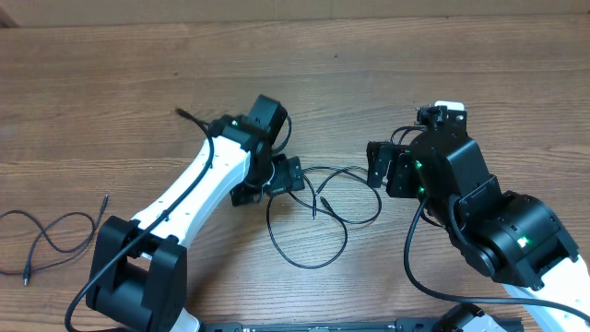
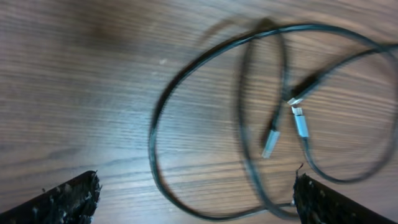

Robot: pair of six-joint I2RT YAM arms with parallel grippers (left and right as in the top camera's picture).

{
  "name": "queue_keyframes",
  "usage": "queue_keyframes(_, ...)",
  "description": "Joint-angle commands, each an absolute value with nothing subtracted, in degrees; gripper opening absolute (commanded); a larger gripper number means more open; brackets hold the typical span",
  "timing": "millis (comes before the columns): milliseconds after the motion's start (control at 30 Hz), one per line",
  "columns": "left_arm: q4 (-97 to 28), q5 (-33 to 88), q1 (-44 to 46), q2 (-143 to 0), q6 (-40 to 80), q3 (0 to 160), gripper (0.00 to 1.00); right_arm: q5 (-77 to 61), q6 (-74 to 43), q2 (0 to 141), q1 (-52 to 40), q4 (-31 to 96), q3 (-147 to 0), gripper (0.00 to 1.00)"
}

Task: Untangle cables

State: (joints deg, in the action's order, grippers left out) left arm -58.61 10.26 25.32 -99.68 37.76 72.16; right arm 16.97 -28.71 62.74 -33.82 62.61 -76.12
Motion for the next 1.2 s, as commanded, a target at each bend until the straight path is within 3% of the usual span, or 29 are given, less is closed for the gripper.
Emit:
queue_keyframes(0, -57.5, 8.9, 25.5, -99.7, 44.0, 66.7, 1.0, 18.0, -29.2, 62.4, -33.7, 62.3, -76.9, 1.0)
queue_keyframes(400, -52.0, 13.2, 25.5, -99.7, 50.2, 58.5, 1.0, 18.0, -29.2, 62.4, -33.7, 62.3, -76.9, 1.0)
queue_keyframes(600, -49.9, 14.2, 25.6, -99.7, 53.5, 56.8, 0.75, 18.0, -29.2, 62.4, -33.7, 62.3, -76.9, 1.0)
queue_keyframes(867, -42.7, 14.1, 26.9, -99.7, 54.1, 52.5, 0.62, 18.0, -29.2, 62.4, -33.7, 62.3, -76.9, 1.0)
queue_keyframes(967, -40.4, 12.8, 27.1, -99.7, 54.5, 50.7, 0.46, 18.0, -29.2, 62.4, -33.7, 62.3, -76.9, 1.0)
queue_keyframes(1100, -38.8, 10.0, 27.1, -99.7, 54.9, 49.6, 0.06, 18.0, -29.2, 62.4, -33.7, 62.7, -76.9, 1.0)
queue_keyframes(1167, -38.5, 7.9, 27.0, -99.7, 54.9, 49.6, 0.04, 18.0, -29.2, 62.4, -33.7, 63.2, -76.9, 1.0)
